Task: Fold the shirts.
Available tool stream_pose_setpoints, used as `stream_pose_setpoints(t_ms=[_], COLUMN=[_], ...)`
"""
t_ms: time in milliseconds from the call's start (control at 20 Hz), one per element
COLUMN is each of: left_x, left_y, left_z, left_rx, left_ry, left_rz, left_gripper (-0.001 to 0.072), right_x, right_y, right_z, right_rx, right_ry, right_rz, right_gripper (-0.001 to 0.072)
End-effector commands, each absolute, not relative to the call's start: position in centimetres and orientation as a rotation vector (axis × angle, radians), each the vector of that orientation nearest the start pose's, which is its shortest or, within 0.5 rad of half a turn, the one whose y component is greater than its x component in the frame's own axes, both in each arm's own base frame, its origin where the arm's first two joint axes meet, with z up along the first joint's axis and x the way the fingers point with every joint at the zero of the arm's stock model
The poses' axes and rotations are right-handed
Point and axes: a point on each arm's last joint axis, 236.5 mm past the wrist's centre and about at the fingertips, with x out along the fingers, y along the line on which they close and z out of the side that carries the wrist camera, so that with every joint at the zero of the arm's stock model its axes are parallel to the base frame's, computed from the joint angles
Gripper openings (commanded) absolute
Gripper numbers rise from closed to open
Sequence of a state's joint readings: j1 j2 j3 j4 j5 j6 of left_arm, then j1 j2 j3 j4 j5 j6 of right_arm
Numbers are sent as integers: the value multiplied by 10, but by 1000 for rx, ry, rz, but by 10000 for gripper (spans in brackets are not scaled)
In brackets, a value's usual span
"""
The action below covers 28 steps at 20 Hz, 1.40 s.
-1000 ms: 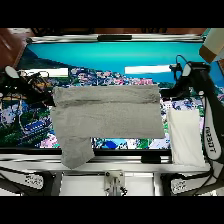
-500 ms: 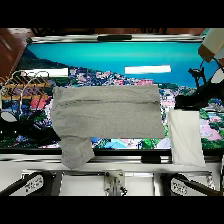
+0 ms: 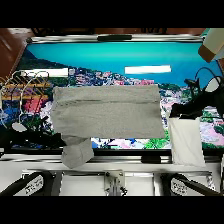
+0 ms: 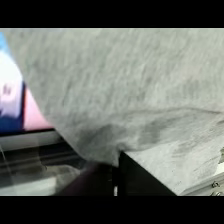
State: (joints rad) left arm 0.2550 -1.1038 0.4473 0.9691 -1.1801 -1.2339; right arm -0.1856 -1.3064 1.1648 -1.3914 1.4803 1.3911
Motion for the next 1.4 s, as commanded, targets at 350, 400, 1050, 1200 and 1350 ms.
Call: stream_pose_setpoints(t_ms=[350, 400, 1050, 1200, 1350], left_x=[202, 202, 200, 200, 207], left_y=[-82, -83, -84, -84, -82], left_z=[-103, -103, -103, -103, -99], left_rx=[-651, -652, -650, -650, -636], left_ry=[1574, 1576, 1582, 1582, 1564], left_rz=[-281, -283, -291, -291, -298], left_gripper=[33, 33, 33, 33, 33], right_x=[265, 265, 274, 266, 263], right_y=[10, 10, 21, 31, 36], right_z=[-88, -92, -100, -107, -112], right_rx=[325, 328, 356, 315, 274], right_ry=[1671, 1666, 1623, 1644, 1654], right_rz=[103, 92, 61, 75, 61], right_gripper=[563, 563, 562, 561, 498])
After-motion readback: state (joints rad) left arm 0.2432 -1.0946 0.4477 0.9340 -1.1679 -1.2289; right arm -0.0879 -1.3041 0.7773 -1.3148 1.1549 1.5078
